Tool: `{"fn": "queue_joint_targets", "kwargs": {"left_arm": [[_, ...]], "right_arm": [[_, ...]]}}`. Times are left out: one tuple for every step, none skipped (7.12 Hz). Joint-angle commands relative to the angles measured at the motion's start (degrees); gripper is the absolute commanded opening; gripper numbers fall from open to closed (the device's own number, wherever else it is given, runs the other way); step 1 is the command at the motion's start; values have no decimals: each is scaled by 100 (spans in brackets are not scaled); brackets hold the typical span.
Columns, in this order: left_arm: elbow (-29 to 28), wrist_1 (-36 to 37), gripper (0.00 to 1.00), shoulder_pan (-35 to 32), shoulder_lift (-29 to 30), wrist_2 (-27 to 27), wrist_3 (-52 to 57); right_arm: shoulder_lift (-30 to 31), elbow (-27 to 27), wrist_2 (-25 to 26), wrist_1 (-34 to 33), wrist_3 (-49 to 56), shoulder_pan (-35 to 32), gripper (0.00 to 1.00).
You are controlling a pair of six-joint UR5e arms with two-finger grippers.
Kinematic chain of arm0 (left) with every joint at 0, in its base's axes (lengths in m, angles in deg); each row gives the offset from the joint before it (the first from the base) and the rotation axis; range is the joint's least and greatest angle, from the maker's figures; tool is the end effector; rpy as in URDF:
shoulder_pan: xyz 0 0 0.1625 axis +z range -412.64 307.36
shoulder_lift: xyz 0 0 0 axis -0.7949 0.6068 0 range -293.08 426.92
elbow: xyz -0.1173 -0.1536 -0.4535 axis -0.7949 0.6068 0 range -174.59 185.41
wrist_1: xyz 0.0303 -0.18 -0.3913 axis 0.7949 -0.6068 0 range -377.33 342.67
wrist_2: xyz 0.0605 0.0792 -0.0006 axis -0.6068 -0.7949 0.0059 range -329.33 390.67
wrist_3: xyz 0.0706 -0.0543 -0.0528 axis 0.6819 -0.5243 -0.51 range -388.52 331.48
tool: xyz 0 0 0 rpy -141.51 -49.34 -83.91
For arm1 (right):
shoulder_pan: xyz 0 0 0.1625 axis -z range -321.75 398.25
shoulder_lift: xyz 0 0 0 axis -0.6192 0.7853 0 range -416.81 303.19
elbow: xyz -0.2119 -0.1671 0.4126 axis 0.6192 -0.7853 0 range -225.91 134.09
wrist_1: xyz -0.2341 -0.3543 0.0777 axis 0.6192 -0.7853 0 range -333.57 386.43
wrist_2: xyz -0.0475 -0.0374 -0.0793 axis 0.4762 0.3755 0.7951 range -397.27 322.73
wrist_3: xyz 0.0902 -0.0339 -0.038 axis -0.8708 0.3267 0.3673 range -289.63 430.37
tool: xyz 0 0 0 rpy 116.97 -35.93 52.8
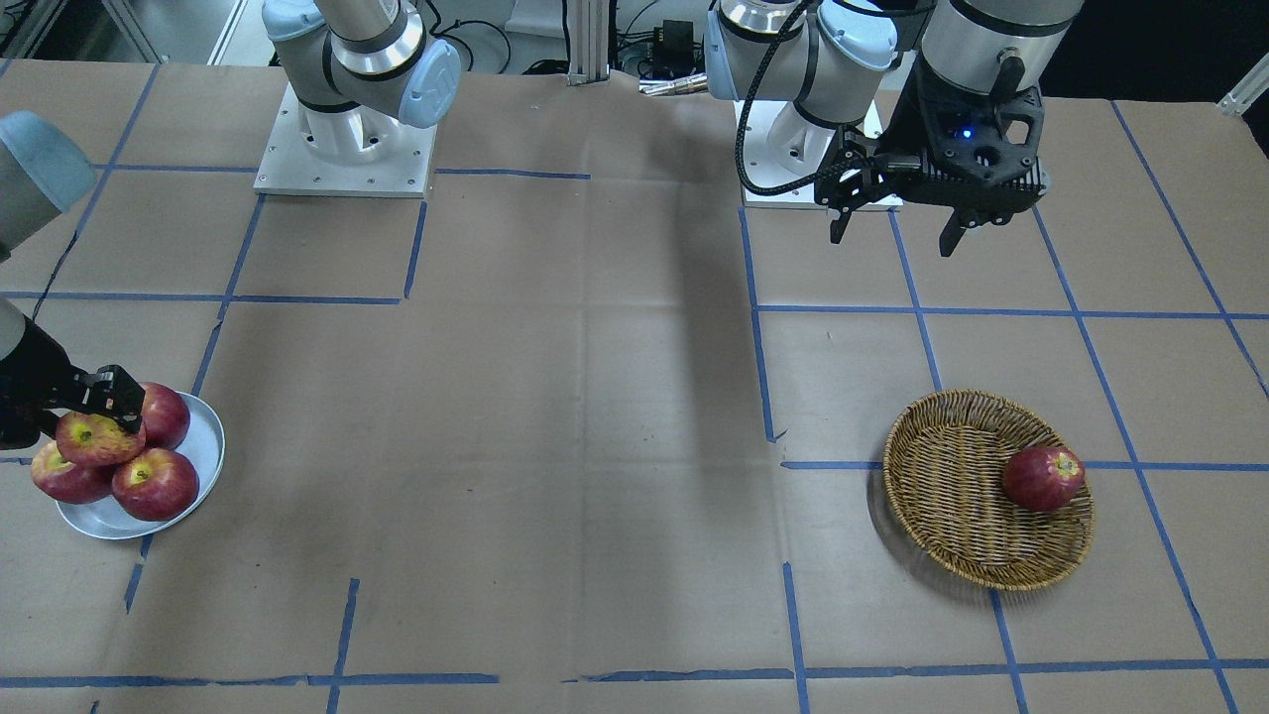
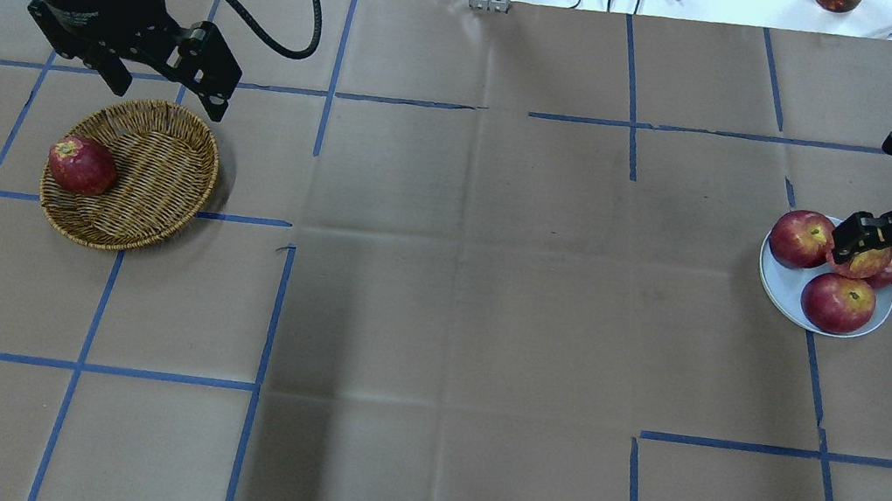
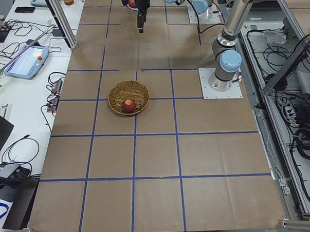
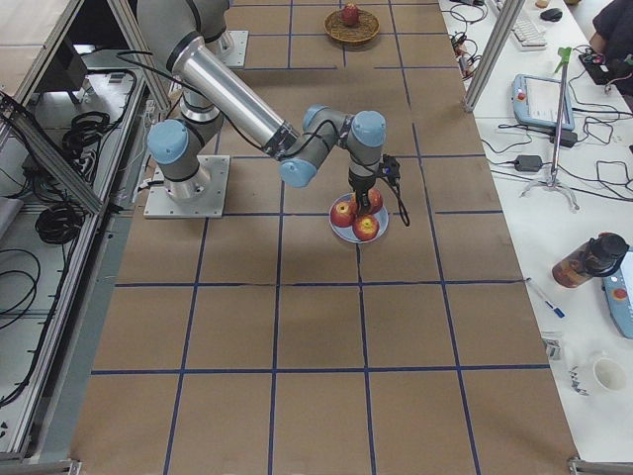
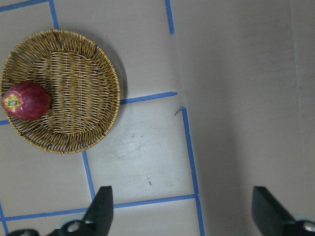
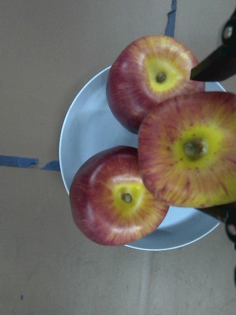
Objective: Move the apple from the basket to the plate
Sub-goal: 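Open the right gripper and raise it away from the plate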
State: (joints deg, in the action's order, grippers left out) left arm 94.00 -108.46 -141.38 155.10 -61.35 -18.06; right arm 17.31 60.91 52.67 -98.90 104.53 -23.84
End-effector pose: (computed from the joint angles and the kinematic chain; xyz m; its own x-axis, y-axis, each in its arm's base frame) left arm -0.1187 -0.5005 0.5786 -0.9865 0.1585 -0.0412 0.1598 0.9867 -0.0296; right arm -0.1558 -0.5792 0.3160 -0.9938 -0.1084 0.0250 -0.1093 0.9933 -0.0384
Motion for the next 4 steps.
{"fn": "queue_joint_targets", "kwargs": {"left_arm": [[18, -10, 99, -3, 6, -1, 0], [18, -10, 99, -3, 6, -1, 0], [18, -1, 99, -3, 15, -1, 0], [18, 8, 99, -3, 15, 8, 0]], "right_arm": [[223, -65, 15, 200, -32, -5, 100], [582, -100, 15, 541, -58, -48, 100], [994, -196, -2, 988, -102, -83, 100], [1355, -345, -3, 1480, -381, -223, 100]]}}
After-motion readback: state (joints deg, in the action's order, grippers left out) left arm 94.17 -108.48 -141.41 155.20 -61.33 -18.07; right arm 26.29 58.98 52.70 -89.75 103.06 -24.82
